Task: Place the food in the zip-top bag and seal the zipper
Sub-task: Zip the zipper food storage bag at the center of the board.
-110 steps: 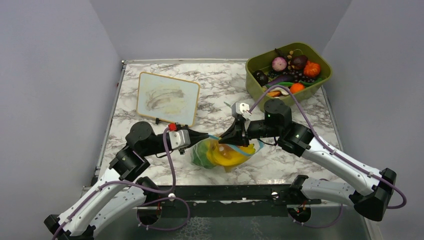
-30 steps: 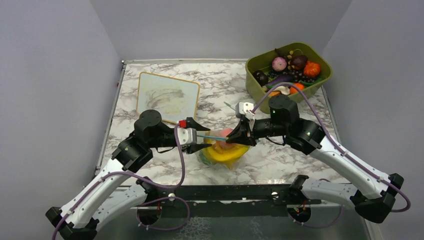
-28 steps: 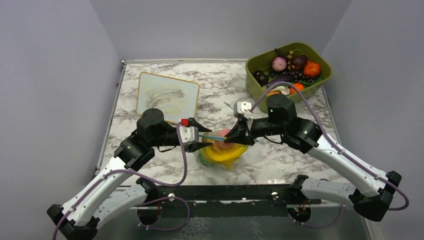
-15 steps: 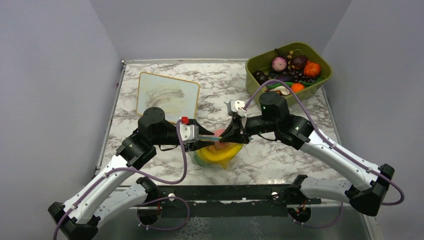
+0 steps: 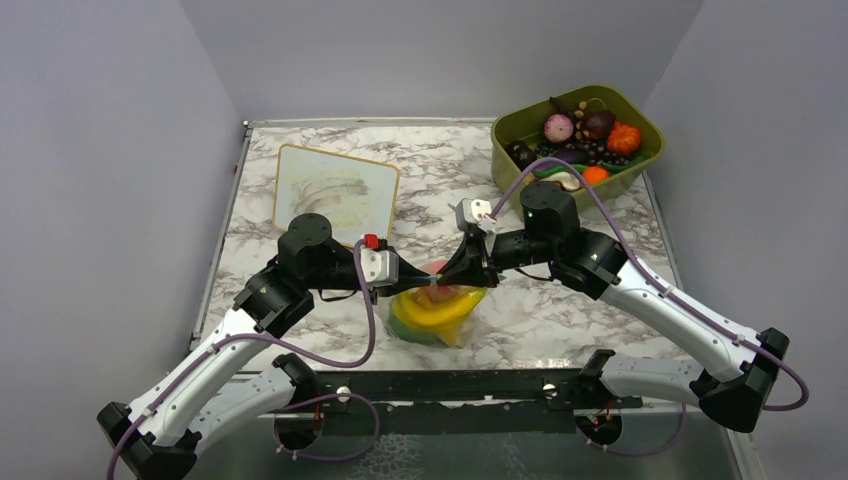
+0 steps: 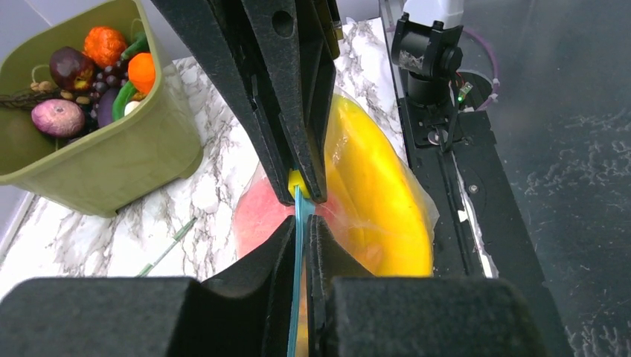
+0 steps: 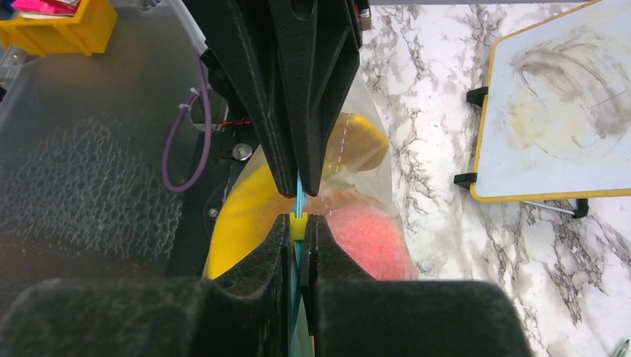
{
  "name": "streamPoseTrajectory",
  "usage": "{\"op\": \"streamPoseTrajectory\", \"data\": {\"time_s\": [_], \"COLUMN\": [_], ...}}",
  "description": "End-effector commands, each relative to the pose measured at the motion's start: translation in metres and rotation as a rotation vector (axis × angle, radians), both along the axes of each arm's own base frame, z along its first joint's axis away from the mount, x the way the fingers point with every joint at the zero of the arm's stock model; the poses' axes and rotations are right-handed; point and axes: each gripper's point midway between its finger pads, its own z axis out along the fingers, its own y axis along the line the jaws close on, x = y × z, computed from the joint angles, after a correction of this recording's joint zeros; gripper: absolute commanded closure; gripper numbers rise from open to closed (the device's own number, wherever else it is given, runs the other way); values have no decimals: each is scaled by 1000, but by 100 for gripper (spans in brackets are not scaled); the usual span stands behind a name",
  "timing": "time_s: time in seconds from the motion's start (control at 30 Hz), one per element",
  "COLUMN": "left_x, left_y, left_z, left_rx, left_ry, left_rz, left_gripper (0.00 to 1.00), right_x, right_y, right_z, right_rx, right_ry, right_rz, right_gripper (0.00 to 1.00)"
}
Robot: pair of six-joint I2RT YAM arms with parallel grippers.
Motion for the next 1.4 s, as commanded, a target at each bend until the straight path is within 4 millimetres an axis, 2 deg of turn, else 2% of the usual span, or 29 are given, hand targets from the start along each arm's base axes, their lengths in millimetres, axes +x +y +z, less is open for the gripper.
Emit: {"op": "streamPoseTrajectory", "data": {"time_s": [0.0, 0.07, 0.23, 0.4, 0.63, 0.77, 1.17, 1.37], "left_x": [-1, 1, 5, 19, 36, 43, 46, 51], "left_y": [-1, -2, 6, 24, 37, 43, 58, 63], "left_z": [8, 7, -2, -7, -21, -19, -11, -12], "left_rx": [-17, -13, 50, 93, 187, 197, 202, 225], "left_ry": [-32, -30, -59, -181, -200, -222, -268, -281], "left_rz": [-19, -15, 21, 133, 234, 286, 363, 393], "left_gripper": [93, 100, 100, 100, 100, 100, 100, 100], "right_x": [-5, -5, -1, 1, 2, 4, 15, 13], "right_y": [7, 7, 0, -20, -48, -64, -110, -122], "right_z": [36, 36, 30, 20, 15, 15, 14, 23], "right_rx": [114, 112, 65, -12, -77, -113, -215, -203], "right_ry": [-75, -71, -55, -45, -67, -85, -128, -132], "right_rz": [47, 46, -4, -97, -212, -276, -479, -525], "right_gripper": [99, 99, 99, 99, 99, 99, 99, 99]}}
